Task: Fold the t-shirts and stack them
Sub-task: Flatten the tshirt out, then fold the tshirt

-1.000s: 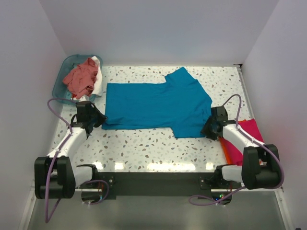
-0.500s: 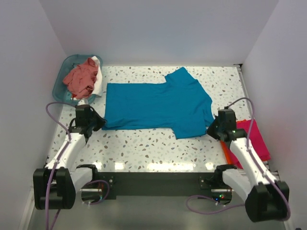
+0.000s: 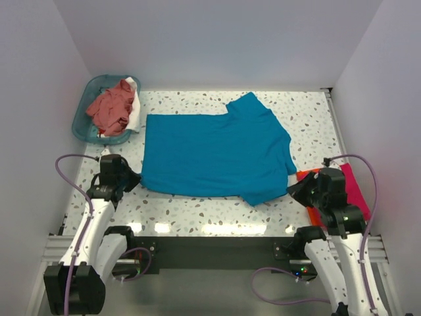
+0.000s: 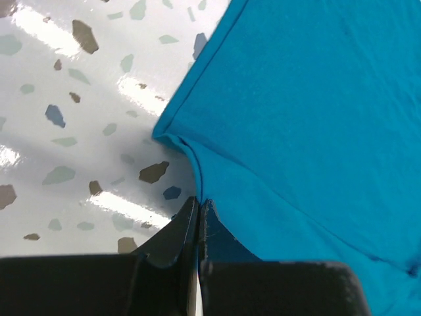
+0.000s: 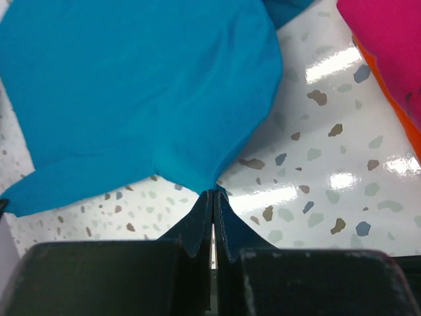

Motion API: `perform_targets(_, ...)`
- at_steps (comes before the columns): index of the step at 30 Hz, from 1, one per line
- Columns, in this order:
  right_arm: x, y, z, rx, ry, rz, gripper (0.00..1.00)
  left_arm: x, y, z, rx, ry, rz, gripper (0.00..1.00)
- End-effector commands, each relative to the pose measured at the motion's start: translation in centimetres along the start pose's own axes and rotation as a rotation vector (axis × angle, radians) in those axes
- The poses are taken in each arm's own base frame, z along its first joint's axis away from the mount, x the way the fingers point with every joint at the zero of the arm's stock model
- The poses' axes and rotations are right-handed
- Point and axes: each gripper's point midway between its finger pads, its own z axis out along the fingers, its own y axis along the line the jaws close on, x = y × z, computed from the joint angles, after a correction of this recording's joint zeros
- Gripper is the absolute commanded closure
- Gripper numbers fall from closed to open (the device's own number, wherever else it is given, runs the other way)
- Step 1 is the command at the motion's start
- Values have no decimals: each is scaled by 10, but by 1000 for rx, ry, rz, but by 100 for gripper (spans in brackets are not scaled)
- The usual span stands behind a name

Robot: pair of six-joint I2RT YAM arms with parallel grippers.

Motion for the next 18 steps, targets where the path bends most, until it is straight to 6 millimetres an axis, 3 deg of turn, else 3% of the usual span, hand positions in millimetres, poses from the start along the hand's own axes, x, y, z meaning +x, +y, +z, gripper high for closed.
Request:
perform_targets(1,-12,19,-36,-62,-33,14,100,0,9,-8,-57,-5,-29,100)
perform_targets(6,-19,24,-48,-70,-55,9,100,4,13,-7,-70,6,-44,100)
perform_targets(11,-29,35,-45,-99,-80,8,100,3,11,-2,-70,10,-43,100)
perform_targets(16,-52,49,-24,-90,-93,-23,100,-8,-3,9,-34,3,-29,100)
perform_targets(18,-64,58,-7,-83,-86,-37,100,-13,-7,16,-45,7,-28,100)
